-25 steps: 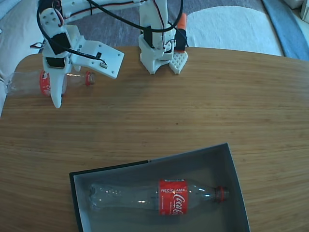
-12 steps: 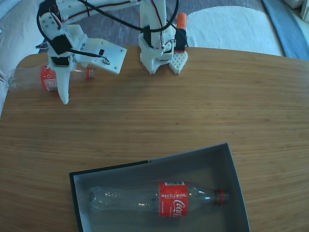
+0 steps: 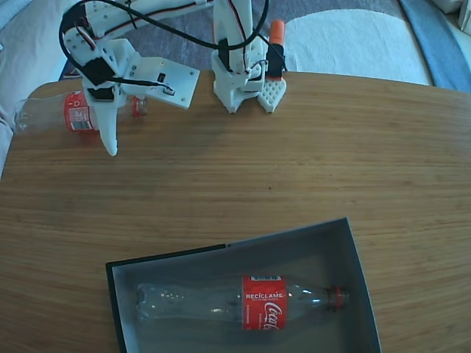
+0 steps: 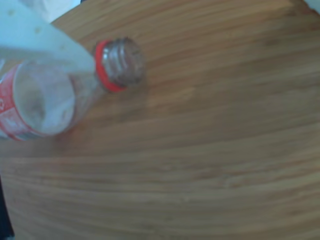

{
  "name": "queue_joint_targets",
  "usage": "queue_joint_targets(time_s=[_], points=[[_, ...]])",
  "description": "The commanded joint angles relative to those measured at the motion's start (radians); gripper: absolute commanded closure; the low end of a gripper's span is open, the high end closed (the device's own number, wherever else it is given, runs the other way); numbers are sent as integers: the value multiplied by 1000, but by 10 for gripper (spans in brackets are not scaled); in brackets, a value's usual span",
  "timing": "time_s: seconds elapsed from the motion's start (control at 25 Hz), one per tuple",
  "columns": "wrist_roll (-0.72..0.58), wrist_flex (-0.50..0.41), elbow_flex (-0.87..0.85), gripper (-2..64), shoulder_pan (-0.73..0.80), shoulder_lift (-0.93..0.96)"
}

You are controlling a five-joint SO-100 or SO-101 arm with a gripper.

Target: Grasp the bottles and put them in the box.

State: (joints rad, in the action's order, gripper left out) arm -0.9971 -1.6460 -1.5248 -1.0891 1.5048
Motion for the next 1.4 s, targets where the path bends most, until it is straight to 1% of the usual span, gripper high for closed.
queue_joint_targets(time_s=[0.0, 0.16, 0.28, 0.48, 0.92, 1.08, 1.36], points=[[-5, -69, 9, 6, -32, 51], [-12, -69, 14, 6, -84, 52], [-67, -69, 11, 6, -140, 58], [-106, -69, 14, 6, -202, 51], [-114, -67, 6, 6, -267, 41], [-146, -67, 6, 6, -296, 41], [-146, -66, 6, 6, -299, 41]])
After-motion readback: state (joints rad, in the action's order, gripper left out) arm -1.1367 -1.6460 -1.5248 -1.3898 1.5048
